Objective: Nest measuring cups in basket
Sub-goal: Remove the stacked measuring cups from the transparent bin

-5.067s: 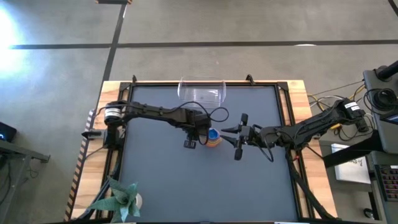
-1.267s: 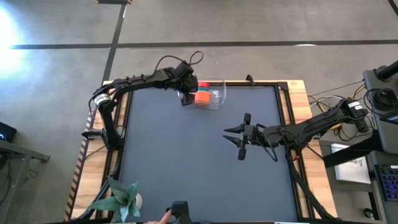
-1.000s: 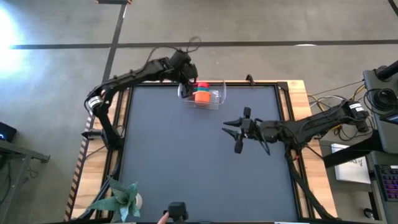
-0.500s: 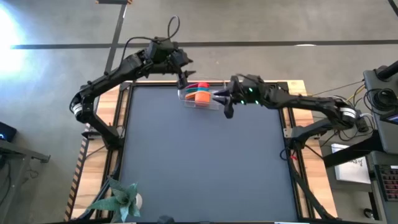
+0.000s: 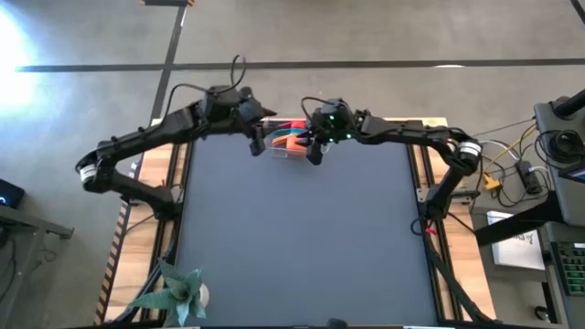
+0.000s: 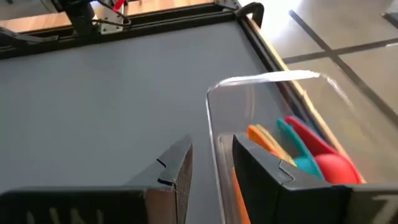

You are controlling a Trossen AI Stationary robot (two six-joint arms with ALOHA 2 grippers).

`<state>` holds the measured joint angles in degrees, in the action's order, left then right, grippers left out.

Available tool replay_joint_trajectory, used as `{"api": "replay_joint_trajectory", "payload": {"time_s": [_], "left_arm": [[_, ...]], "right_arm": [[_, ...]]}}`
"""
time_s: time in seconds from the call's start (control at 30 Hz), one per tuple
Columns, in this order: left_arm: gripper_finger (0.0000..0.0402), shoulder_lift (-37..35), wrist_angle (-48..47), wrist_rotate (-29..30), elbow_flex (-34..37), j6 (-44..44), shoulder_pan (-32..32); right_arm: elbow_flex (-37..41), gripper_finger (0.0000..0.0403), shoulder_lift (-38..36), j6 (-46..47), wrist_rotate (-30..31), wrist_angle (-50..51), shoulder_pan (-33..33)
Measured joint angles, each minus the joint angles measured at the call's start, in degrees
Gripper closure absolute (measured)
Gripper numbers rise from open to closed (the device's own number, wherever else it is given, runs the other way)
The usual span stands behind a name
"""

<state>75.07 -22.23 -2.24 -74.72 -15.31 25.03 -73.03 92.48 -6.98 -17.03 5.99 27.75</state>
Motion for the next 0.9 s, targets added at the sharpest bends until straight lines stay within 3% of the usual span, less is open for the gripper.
{"api": "replay_joint_trajectory", "payload": {"time_s": [0.33,0.63,0.9], "left_arm": [[0.0219,-5.5,8.3,0.3,12.2,1.1,0.2],[0.0219,-2.2,8.7,0.4,13.6,0.9,0.2],[0.0219,3.8,8.8,0.4,13.6,-0.8,0.6]], "right_arm": [[-10.4,0.0298,5.8,-0.5,-3.0,5.0,2.9],[-14.5,0.0298,10.9,-1.6,-3.4,11.4,6.7],[-14.8,0.0298,14.1,-3.0,-7.4,11.8,10.9]]}}
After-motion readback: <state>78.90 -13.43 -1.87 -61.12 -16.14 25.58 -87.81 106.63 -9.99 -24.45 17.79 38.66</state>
